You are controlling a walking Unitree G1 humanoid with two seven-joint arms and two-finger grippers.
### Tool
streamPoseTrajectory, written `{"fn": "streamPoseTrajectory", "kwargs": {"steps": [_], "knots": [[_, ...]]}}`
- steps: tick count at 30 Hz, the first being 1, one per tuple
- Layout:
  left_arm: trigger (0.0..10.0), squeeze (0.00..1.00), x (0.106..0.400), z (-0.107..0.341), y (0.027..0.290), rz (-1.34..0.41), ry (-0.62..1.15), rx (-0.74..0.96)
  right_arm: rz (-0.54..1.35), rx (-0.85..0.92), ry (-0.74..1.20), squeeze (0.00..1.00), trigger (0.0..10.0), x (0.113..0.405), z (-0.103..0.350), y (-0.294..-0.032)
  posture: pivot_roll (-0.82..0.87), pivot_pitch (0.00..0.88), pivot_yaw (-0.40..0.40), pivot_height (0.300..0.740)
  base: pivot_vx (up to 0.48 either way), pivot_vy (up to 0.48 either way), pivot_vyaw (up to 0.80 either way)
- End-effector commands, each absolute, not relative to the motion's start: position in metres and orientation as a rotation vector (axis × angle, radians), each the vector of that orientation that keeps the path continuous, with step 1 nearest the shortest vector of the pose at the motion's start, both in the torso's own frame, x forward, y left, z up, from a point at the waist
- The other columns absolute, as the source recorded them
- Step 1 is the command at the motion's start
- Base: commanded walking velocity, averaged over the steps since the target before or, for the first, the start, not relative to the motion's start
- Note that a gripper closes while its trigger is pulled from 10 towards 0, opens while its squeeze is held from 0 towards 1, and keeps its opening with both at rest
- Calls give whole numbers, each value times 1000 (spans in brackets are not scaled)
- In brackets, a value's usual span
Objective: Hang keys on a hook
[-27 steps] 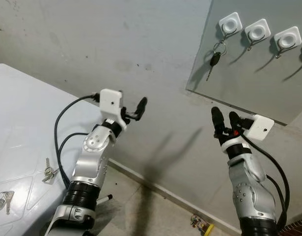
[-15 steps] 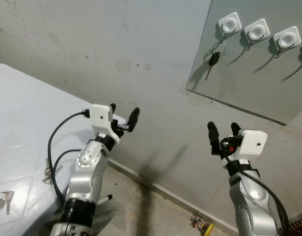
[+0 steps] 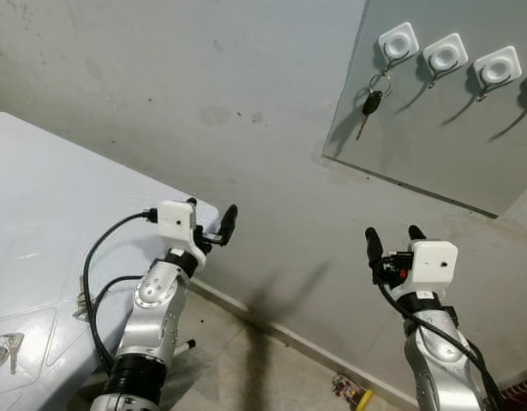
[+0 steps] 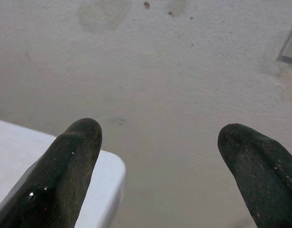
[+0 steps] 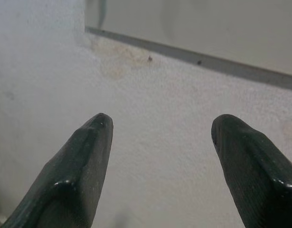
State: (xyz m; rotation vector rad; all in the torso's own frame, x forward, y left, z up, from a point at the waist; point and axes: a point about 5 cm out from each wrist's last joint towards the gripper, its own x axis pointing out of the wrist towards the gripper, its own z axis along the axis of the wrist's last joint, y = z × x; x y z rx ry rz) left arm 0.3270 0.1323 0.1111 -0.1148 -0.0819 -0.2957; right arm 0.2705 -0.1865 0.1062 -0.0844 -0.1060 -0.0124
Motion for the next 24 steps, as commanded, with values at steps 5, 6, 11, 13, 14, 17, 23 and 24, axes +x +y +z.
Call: {"fn": "streamPoseTrajectory", "kwargs": {"steps": [5,6,11,13,14,17,23,24], "knots": [[10000,0,338,129,131,-295,-139,-102,-38,-121,-159,0,10000,280,119,-190,-25,5,-44,711,0,0,160],[10000,0,338,129,131,-295,-140,-104,-38,-121,-160,0,10000,281,119,-190,-25,5,-44,711,0,0,800],[10000,0,341,130,131,-287,-145,-98,-35,-126,-163,0,10000,284,119,-190,-25,5,-44,711,0,0,800],[10000,0,341,131,133,-282,-145,-95,-31,-131,-166,0,10000,284,120,-189,-20,16,-46,711,0,0,800],[10000,0,342,132,134,-280,-145,-96,-30,-132,-166,0,10000,284,121,-189,-20,16,-46,711,0,0,800],[10000,0,342,132,136,-272,-147,-101,-24,-135,-170,0,10000,285,121,-189,-20,17,-50,711,0,0,800],[10000,0,345,134,139,-259,-150,-110,-22,-140,-177,0,10000,288,124,-190,-23,15,-56,711,0,0,800],[10000,0,345,134,139,-259,-151,-110,-22,-142,-178,0,10000,288,125,-190,-23,15,-57,711,0,0,800]]}}
